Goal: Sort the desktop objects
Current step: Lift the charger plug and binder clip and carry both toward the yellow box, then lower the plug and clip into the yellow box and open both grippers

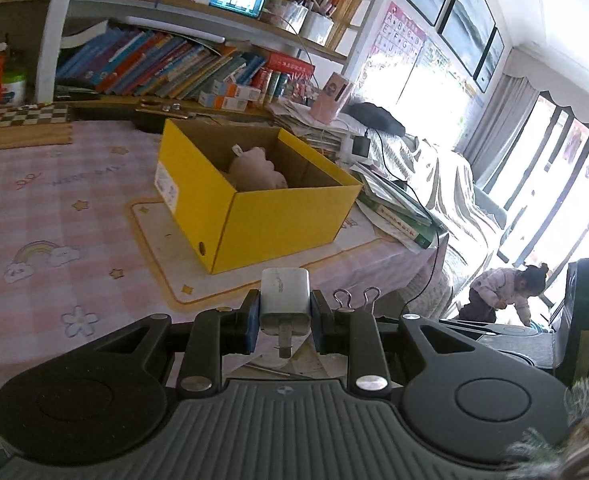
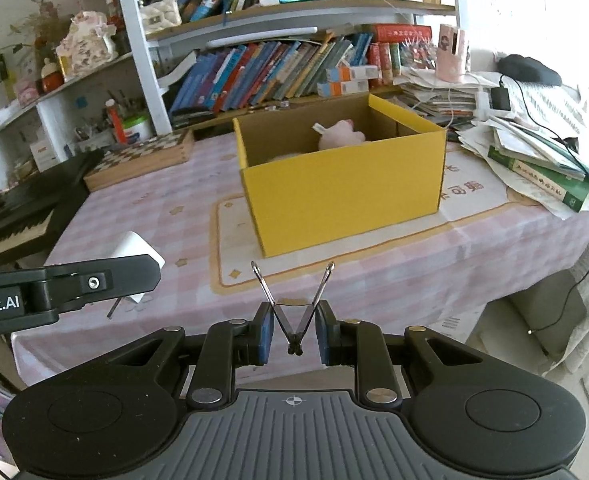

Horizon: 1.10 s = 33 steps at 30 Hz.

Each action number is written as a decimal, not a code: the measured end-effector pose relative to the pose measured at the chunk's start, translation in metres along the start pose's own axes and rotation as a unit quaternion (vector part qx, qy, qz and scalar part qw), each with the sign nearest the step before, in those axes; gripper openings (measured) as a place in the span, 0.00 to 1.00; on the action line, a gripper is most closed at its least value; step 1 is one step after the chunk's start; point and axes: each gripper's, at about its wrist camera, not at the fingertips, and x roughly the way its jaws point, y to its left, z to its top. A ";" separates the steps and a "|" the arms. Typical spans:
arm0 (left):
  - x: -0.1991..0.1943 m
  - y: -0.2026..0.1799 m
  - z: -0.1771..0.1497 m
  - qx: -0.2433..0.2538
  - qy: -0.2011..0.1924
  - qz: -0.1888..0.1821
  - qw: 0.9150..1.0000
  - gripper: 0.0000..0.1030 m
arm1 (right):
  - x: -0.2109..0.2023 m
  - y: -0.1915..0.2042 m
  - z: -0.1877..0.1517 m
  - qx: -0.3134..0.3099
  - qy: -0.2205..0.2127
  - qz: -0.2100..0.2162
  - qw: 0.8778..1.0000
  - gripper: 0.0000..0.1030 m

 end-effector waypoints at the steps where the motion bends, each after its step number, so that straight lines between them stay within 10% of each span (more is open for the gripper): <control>1: 0.004 -0.002 0.001 0.000 0.002 0.000 1.000 0.23 | 0.002 -0.004 0.002 0.001 0.002 0.000 1.000 0.22; 19: 0.097 -0.052 0.033 0.009 0.027 -0.006 1.000 0.23 | 0.041 -0.085 0.041 0.006 0.027 0.004 1.000 0.22; 33: 0.130 -0.069 0.088 0.029 -0.038 0.046 0.998 0.23 | 0.063 -0.115 0.110 -0.049 -0.025 0.049 0.997 0.22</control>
